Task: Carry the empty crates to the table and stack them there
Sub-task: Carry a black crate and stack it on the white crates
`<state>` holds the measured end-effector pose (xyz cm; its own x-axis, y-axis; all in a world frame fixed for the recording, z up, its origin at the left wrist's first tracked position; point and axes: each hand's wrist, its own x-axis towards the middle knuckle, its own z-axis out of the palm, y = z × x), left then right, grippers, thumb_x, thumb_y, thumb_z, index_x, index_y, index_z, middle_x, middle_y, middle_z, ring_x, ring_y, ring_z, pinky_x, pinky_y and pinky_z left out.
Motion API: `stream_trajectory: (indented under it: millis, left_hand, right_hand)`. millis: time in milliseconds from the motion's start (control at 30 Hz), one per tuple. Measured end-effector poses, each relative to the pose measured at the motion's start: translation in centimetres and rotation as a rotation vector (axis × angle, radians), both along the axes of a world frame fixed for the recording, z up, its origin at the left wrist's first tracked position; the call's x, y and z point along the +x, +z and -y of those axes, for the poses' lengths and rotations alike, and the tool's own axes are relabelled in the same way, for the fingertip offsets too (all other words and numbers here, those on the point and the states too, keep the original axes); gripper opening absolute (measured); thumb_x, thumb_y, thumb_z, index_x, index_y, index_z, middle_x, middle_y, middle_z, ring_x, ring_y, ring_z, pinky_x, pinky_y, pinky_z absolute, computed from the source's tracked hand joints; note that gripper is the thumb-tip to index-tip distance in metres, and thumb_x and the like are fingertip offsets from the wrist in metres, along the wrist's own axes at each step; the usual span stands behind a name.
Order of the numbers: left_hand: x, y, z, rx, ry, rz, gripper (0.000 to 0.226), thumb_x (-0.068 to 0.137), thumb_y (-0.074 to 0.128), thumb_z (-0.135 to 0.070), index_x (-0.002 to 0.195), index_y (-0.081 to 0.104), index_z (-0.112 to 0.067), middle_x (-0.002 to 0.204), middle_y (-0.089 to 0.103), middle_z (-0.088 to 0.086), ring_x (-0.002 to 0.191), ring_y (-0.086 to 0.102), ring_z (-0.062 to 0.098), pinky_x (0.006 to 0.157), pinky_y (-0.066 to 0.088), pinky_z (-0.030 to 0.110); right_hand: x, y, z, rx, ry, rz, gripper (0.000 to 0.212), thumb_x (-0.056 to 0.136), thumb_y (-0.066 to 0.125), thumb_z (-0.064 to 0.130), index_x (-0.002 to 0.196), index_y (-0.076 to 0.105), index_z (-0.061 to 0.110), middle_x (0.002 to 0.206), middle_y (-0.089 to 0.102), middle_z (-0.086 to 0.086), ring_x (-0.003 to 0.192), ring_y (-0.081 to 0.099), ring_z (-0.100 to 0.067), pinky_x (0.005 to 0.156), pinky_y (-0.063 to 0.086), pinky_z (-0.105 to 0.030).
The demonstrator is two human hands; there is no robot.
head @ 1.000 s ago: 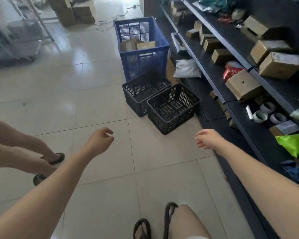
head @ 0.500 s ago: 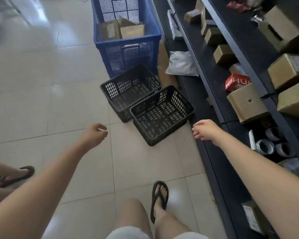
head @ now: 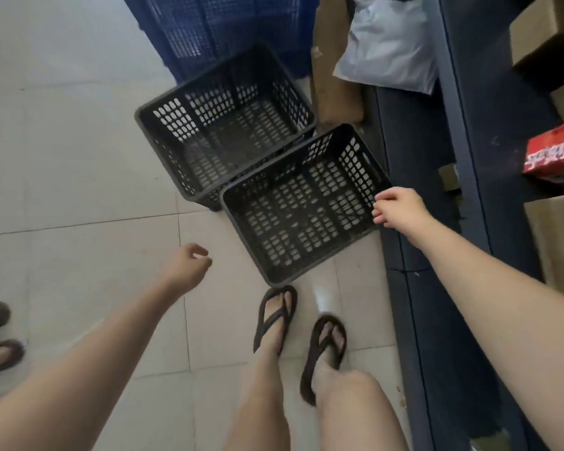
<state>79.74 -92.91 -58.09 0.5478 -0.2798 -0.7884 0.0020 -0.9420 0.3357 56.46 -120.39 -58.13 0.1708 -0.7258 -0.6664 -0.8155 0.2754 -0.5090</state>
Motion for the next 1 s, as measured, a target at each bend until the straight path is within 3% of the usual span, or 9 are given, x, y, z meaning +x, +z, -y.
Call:
stream_trajectory:
  millis: [100, 267, 400, 500, 567, 700, 800, 900, 1000]
  left_hand:
    - [0.1, -7.9, 1.9, 0.062, -0.037, 0.017, 0.035, 0.088, 0.051, -0.012, 0.122, 0.051, -0.004, 0.101, 0.062, 0.016, 0.073, 0.057, 0.021, 0.058, 0.041, 0.027]
    - [-0.2, -21.4, 4.4, 0.148, 0.163, 0.017, 0.056, 0.087, 0.058, -0.024, 0.134, 0.037, -0.001, 0.125, 0.053, 0.027, 0.113, 0.054, 0.04, 0.095, 0.045, 0.049]
    - [-1.3, -29.1, 7.3, 0.064, 0.476, 0.022, 0.058, 0.082, 0.061, -0.024, 0.128, 0.033, -0.003, 0.118, 0.055, 0.021, 0.106, 0.057, 0.036, 0.077, 0.051, 0.045]
    - [-2.1, -31.9, 8.3, 0.019, 0.616, 0.106, 0.044, 0.074, 0.054, -0.01, 0.116, 0.044, -0.003, 0.107, 0.061, 0.017, 0.091, 0.064, 0.034, 0.071, 0.056, 0.046]
    - [-2.5, -32.3, 8.0, -0.031, 0.685, 0.158, 0.034, 0.069, 0.046, -0.003, 0.102, 0.052, -0.006, 0.092, 0.064, 0.012, 0.077, 0.065, 0.03, 0.059, 0.053, 0.04]
    - [-2.8, -31.3, 7.2, -0.071, 0.706, 0.144, 0.028, 0.078, 0.044, 0.011, 0.094, 0.052, -0.01, 0.079, 0.058, 0.003, 0.071, 0.061, 0.025, 0.054, 0.046, 0.032]
    - [-2.5, -28.6, 6.2, -0.066, 0.736, 0.138, 0.031, 0.078, 0.038, 0.014, 0.079, 0.049, -0.015, 0.078, 0.055, 0.001, 0.066, 0.057, 0.019, 0.055, 0.045, 0.03]
    - [-2.4, -23.7, 4.6, -0.033, 0.719, 0.132, 0.032, 0.081, 0.037, 0.014, 0.076, 0.05, -0.015, 0.079, 0.056, 0.002, 0.064, 0.056, 0.017, 0.055, 0.046, 0.028]
    - [-1.5, -17.3, 3.6, -0.046, 0.722, 0.123, 0.03, 0.079, 0.038, 0.013, 0.075, 0.052, -0.013, 0.078, 0.057, 0.003, 0.061, 0.054, 0.016, 0.042, 0.046, 0.019]
  right_hand:
    - [2.2, -7.9, 4.3, -0.002, -0.038, -0.014, 0.021, 0.087, 0.05, 0.003, 0.105, 0.059, -0.001, 0.075, 0.059, -0.012, 0.046, 0.059, -0.006, 0.044, 0.045, -0.017]
    - [3.3, -20.9, 11.4, -0.168, 0.175, -0.242, 0.046, 0.084, 0.056, 0.022, 0.129, 0.054, 0.011, 0.13, 0.058, -0.012, 0.118, 0.052, -0.03, 0.093, 0.041, -0.031]
    - [4.0, -27.6, 15.5, -0.291, 0.219, -0.324, 0.054, 0.082, 0.057, 0.024, 0.133, 0.044, 0.015, 0.137, 0.047, -0.014, 0.126, 0.042, -0.034, 0.103, 0.035, -0.041]
    - [3.5, -30.1, 16.7, -0.398, 0.136, -0.305, 0.044, 0.081, 0.059, 0.019, 0.123, 0.044, 0.017, 0.127, 0.054, -0.011, 0.119, 0.05, -0.03, 0.094, 0.038, -0.037]
    - [3.3, -30.8, 17.2, -0.362, 0.016, -0.253, 0.05, 0.083, 0.06, 0.017, 0.127, 0.037, 0.013, 0.125, 0.056, -0.012, 0.115, 0.054, -0.029, 0.084, 0.042, -0.032]
    - [2.4, -30.0, 18.2, -0.206, -0.039, -0.303, 0.063, 0.085, 0.056, 0.014, 0.142, 0.028, 0.012, 0.135, 0.051, -0.013, 0.126, 0.046, -0.03, 0.099, 0.041, -0.036]
    - [1.3, -28.1, 17.2, -0.169, -0.009, -0.261, 0.042, 0.085, 0.051, 0.009, 0.127, 0.052, 0.017, 0.123, 0.059, -0.009, 0.116, 0.053, -0.028, 0.093, 0.045, -0.032]
    - [-0.3, -24.2, 15.2, -0.101, 0.0, -0.192, 0.02, 0.082, 0.049, 0.008, 0.087, 0.062, 0.023, 0.094, 0.066, -0.005, 0.089, 0.062, -0.025, 0.073, 0.048, -0.029]
    - [-1.5, -18.7, 13.6, -0.005, -0.037, -0.17, 0.016, 0.08, 0.052, 0.015, 0.089, 0.064, 0.022, 0.092, 0.068, -0.006, 0.085, 0.064, -0.027, 0.073, 0.054, -0.034]
